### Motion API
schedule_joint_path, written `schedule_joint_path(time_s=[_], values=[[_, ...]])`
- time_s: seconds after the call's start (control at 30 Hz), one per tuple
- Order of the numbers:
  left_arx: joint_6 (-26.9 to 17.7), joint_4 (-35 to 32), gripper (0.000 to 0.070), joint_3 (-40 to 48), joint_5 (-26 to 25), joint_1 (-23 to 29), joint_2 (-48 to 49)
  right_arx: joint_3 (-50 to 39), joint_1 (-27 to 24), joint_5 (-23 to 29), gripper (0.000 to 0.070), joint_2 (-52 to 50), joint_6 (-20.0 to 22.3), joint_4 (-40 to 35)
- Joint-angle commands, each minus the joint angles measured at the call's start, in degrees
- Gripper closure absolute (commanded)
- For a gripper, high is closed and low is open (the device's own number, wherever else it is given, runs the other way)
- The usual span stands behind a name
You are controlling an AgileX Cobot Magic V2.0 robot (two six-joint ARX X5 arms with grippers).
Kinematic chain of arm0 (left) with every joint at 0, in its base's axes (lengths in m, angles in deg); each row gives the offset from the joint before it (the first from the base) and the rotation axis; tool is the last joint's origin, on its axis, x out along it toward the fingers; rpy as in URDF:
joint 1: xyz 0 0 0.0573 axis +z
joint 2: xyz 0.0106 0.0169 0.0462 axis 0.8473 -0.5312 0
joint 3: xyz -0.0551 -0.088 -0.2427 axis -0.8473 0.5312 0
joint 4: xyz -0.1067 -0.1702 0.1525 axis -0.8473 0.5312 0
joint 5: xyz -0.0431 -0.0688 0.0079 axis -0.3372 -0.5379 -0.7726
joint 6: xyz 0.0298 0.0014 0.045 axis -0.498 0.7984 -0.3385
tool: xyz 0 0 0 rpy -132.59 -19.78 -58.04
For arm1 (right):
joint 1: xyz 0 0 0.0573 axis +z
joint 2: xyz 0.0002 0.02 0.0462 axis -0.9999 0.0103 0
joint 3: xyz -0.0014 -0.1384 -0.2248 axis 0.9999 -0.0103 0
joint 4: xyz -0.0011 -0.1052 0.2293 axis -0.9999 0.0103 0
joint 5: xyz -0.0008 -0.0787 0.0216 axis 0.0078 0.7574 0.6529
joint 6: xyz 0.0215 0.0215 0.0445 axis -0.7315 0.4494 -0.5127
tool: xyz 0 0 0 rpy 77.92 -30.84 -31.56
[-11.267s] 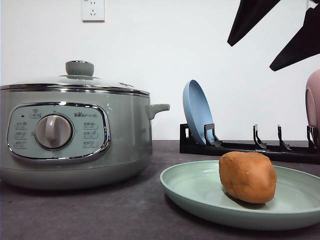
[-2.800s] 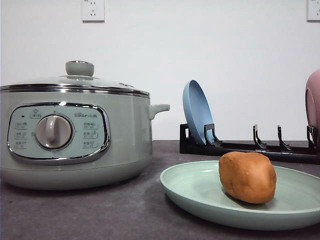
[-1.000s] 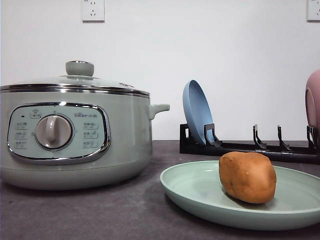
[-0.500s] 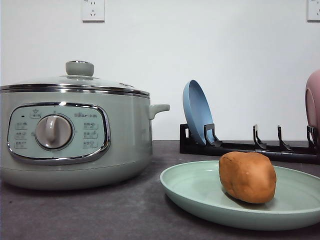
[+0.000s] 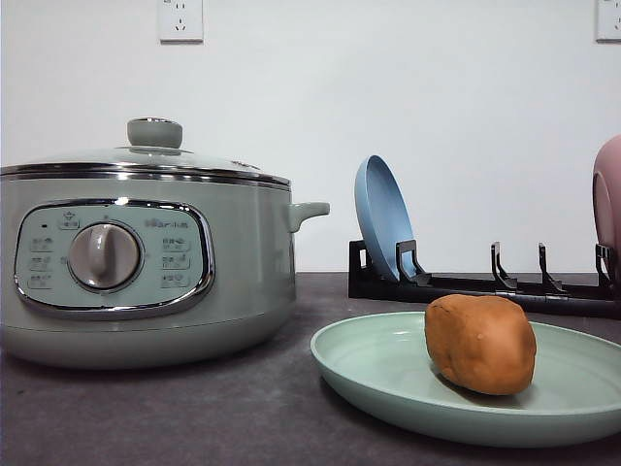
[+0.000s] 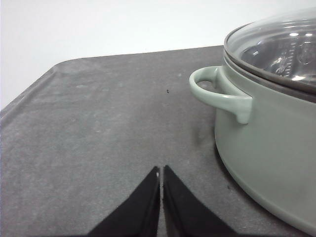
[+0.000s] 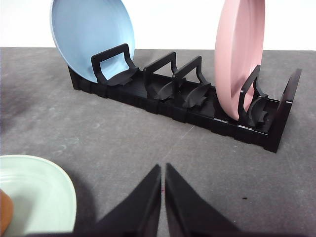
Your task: Transfer potato from steamer to green plate
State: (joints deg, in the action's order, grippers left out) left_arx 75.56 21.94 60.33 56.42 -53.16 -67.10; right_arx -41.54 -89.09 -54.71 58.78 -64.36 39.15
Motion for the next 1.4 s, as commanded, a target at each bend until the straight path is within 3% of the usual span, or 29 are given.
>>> schedule_joint_path(time_s=[0.0,1.37], values=[[0.26,0.38,0.0699,1.18,0.13,0.15,0.07,-0.26,-0.04,0.0,0.07,-0.17,0.26,-0.31],[0.26,0.38,0.0699,1.18,0.13,0.15,0.07,-0.26,-0.04,0.0,0.07,-0.17,0.26,-0.31]])
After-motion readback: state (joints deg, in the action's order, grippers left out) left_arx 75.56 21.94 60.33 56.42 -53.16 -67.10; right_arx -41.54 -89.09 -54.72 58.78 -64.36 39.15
